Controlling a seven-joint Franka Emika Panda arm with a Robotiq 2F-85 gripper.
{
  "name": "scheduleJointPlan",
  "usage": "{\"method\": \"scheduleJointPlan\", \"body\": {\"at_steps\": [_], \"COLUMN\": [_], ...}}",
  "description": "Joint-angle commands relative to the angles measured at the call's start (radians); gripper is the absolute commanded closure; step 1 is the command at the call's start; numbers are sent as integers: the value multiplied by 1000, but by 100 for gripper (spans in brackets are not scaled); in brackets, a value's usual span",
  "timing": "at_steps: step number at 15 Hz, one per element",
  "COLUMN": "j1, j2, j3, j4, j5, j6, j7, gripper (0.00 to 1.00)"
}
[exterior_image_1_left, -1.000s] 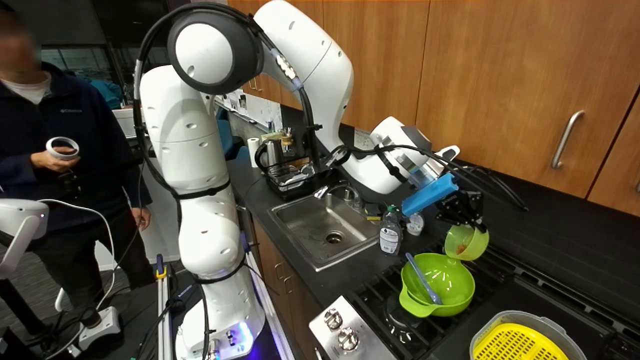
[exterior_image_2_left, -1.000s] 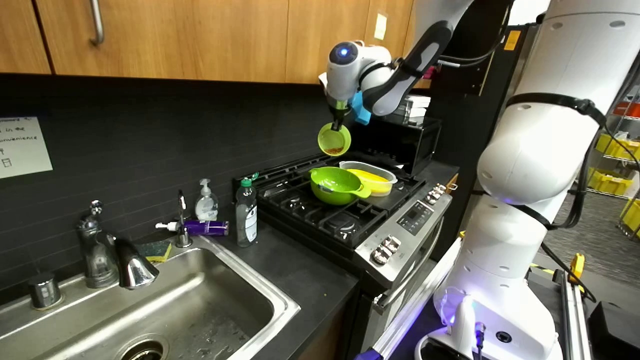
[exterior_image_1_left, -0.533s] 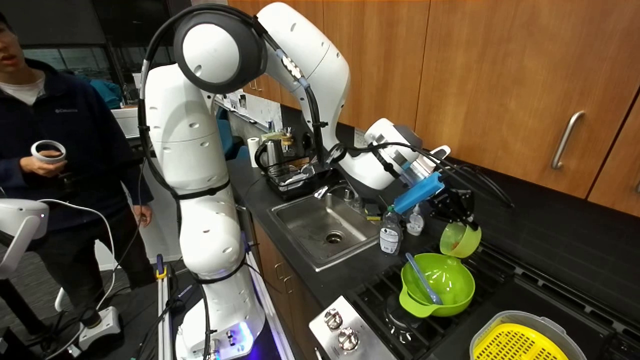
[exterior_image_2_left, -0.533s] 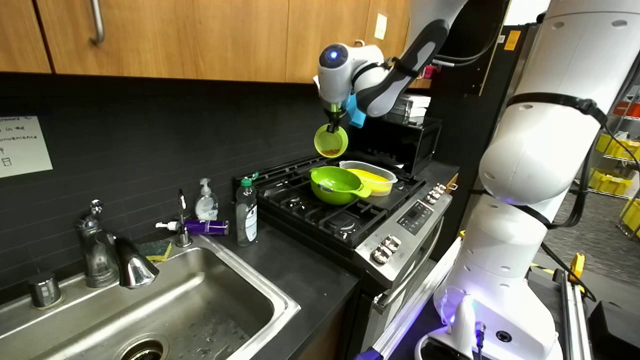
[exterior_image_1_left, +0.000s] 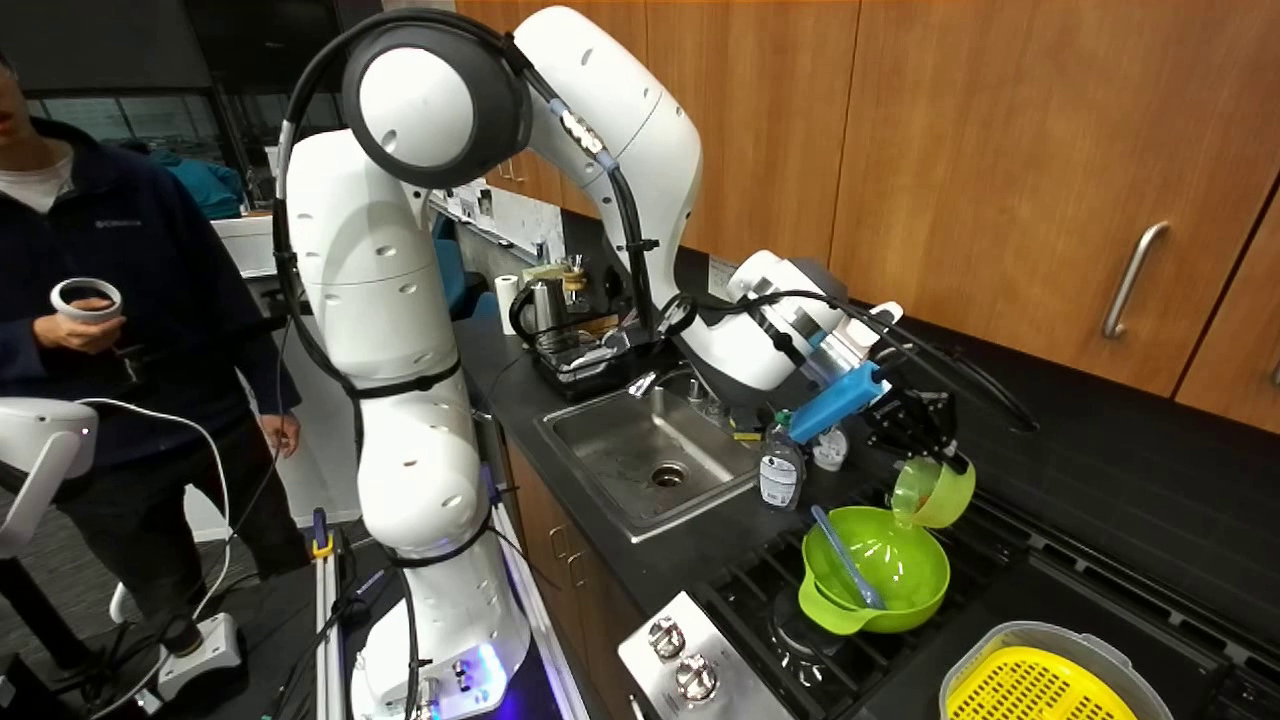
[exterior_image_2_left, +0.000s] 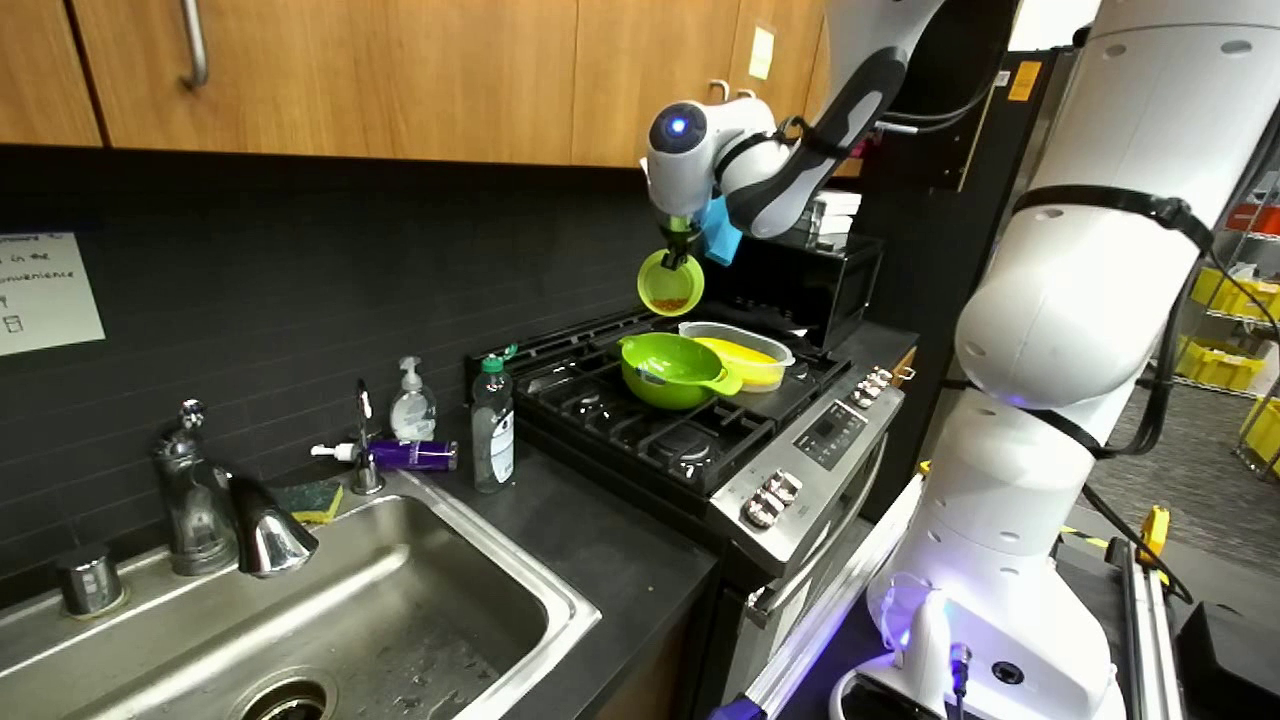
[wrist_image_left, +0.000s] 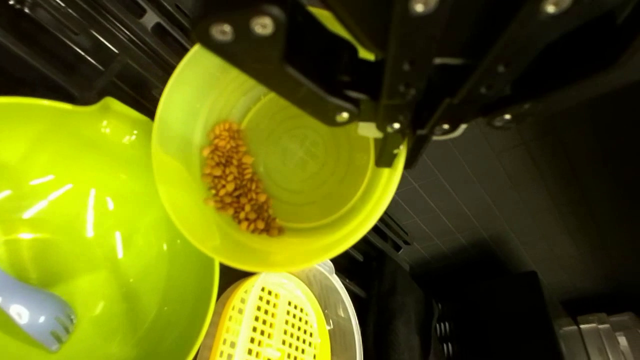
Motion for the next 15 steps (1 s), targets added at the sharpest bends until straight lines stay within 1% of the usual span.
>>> {"method": "scheduleJointPlan", "body": {"at_steps": [1,7,11,15], "j1": [-6,-2,10,23], "j2": [-20,-29,-51,-75], "j3": [-2,4,16,29], "j4": [-14,-31,-79,-138], "j5": [-78,-131,-224,-274], "j6": [-17,-39,-65,-103], "j7": [81,130,218,297], "gripper": [99,99,99,99]}}
